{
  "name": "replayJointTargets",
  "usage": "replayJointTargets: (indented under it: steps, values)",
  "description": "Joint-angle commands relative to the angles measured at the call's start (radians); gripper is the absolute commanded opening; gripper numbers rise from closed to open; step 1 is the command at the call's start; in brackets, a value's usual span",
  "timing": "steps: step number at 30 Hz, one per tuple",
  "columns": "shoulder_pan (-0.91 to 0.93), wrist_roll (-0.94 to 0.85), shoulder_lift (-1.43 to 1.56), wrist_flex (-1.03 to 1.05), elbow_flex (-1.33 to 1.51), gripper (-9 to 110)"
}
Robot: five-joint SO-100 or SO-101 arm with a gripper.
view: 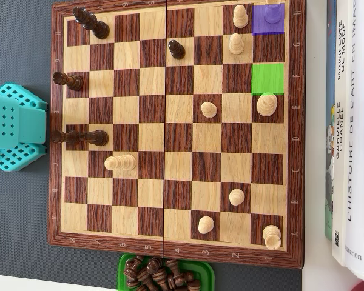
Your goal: Play chess
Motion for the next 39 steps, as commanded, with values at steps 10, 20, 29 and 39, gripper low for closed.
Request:
replayJointTargets:
  steps: [10,20,29,39]
  values:
    - [0.003,-0.011,-0.011,-0.003,0.021,18]
    - [0.006,-0.012,-0.011,-0.003,0.021,18]
    - [0.005,-0.014,-0.011,0.006,0.021,18]
    - [-0.005,-0.015,-0.011,0.140,0.021,18]
